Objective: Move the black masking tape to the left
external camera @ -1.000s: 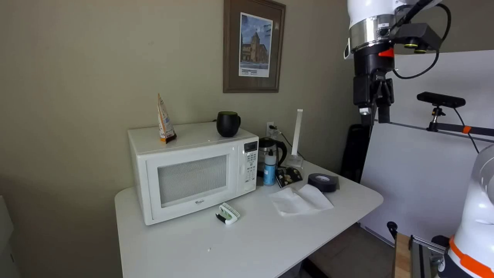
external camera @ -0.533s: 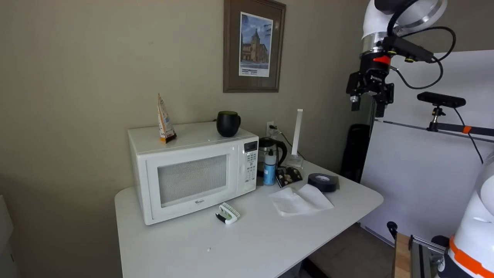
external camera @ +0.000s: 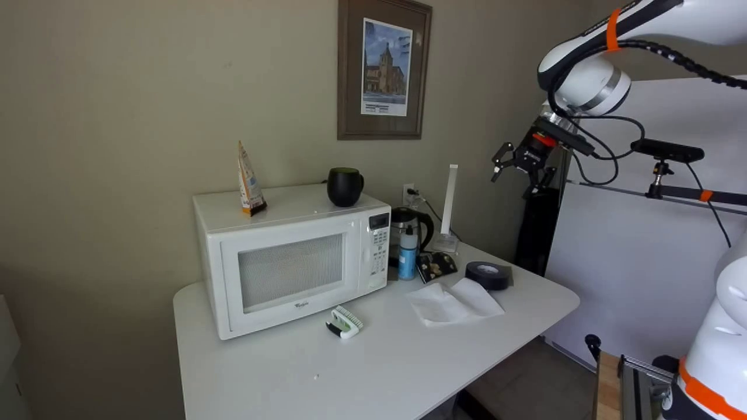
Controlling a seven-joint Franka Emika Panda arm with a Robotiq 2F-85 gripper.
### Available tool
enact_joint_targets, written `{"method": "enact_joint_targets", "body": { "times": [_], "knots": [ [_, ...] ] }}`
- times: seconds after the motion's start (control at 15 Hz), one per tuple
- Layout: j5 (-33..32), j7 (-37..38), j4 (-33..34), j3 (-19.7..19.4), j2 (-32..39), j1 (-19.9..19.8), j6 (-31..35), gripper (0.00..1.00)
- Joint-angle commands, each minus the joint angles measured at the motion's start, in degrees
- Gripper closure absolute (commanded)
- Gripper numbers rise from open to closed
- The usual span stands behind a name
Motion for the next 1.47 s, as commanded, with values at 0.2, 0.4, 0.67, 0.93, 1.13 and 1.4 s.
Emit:
{"method": "enact_joint_targets", "body": {
  "times": [0.2, 0.4, 0.67, 0.93, 1.13, 1.4],
  "knots": [
    [9.1, -2.4, 3.6, -2.4, 17.6, -3.3, 16.4, 0.00],
    [10.4, -1.6, 5.1, -1.8, 23.7, -5.4, 18.7, 0.00],
    [8.5, -0.2, 4.8, -0.6, 24.5, -6.9, 18.4, 0.00],
    [8.5, 0.6, 6.4, -0.2, 26.5, -7.0, 18.5, 0.00],
    [8.5, 1.8, 7.5, -0.1, 27.8, -7.1, 18.4, 0.00],
    [11.8, 4.7, 12.6, 1.4, 36.0, -8.5, 20.5, 0.00]
  ]
}}
